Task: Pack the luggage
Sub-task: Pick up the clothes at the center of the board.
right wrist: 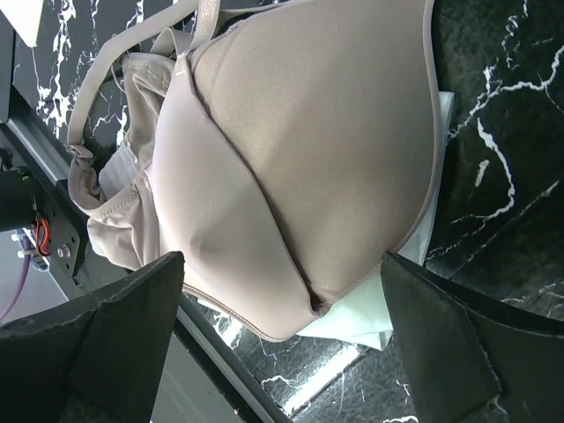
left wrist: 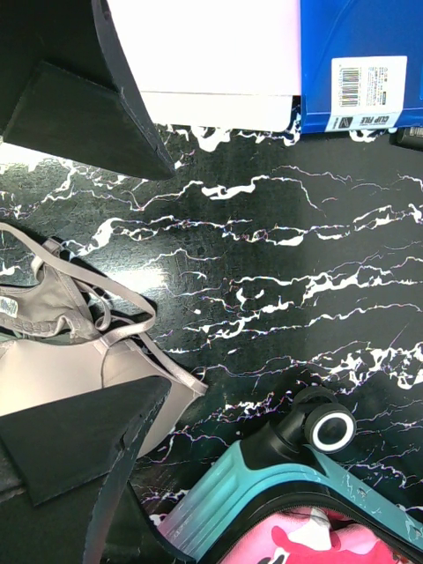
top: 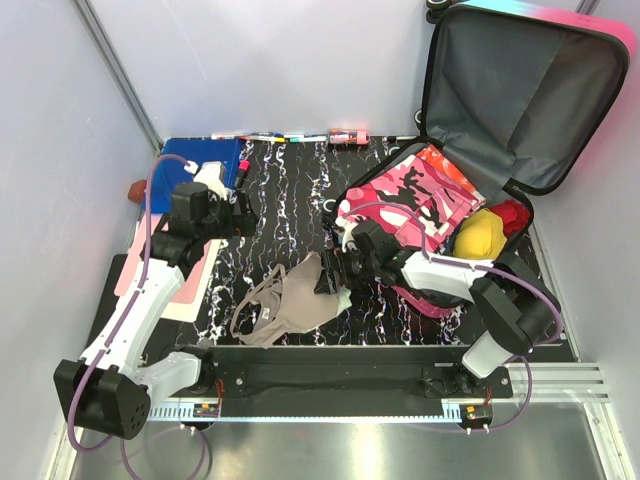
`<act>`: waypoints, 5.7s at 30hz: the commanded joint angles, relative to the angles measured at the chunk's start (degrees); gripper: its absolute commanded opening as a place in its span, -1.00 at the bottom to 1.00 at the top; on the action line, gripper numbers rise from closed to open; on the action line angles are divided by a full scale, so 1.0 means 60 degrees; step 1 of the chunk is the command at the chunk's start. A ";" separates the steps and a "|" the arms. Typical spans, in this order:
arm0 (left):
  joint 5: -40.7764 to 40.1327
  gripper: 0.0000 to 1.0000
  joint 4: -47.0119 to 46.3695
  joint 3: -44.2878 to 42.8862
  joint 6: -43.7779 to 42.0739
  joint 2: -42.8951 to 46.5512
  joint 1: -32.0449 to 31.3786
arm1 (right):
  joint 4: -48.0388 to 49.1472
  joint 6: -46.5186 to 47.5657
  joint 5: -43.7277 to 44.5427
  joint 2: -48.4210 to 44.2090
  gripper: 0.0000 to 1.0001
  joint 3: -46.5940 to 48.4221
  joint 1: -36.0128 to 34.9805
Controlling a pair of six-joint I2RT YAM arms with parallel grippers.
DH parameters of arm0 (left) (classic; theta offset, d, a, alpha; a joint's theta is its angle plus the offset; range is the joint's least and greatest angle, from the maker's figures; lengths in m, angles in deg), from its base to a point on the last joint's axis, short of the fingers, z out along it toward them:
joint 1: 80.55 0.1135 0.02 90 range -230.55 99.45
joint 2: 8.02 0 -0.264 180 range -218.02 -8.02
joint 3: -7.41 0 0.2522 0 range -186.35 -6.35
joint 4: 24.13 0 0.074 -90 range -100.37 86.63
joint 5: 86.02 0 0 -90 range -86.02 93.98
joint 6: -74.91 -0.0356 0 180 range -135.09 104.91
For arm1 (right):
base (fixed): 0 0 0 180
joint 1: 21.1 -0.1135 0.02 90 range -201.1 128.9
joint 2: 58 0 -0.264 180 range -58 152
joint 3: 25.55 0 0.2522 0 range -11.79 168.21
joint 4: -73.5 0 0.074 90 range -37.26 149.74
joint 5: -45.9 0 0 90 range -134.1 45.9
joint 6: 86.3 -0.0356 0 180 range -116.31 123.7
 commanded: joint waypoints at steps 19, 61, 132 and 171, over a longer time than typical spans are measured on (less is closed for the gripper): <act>0.0269 0.98 -0.0305 -0.0094 0.0040 -0.0005 -0.0031 | -0.0101 -0.0455 0.1023 0.1082 0.96 0.0110 -0.0134; 0.0254 0.98 -0.0305 -0.0094 0.0025 0.0142 -0.0031 | 0.2389 -0.0821 0.0175 0.0805 -0.77 0.0110 -0.0662; 0.0342 0.98 -0.0305 -0.0094 0.0069 0.0039 -0.0031 | 0.6403 -0.2726 -0.2228 0.1903 -0.14 -0.1267 -0.0691; 0.0239 0.98 -0.0319 -0.0094 0.0040 0.0318 -0.0031 | 0.2055 -0.0559 -0.1864 -0.2750 -1.00 0.2380 0.0669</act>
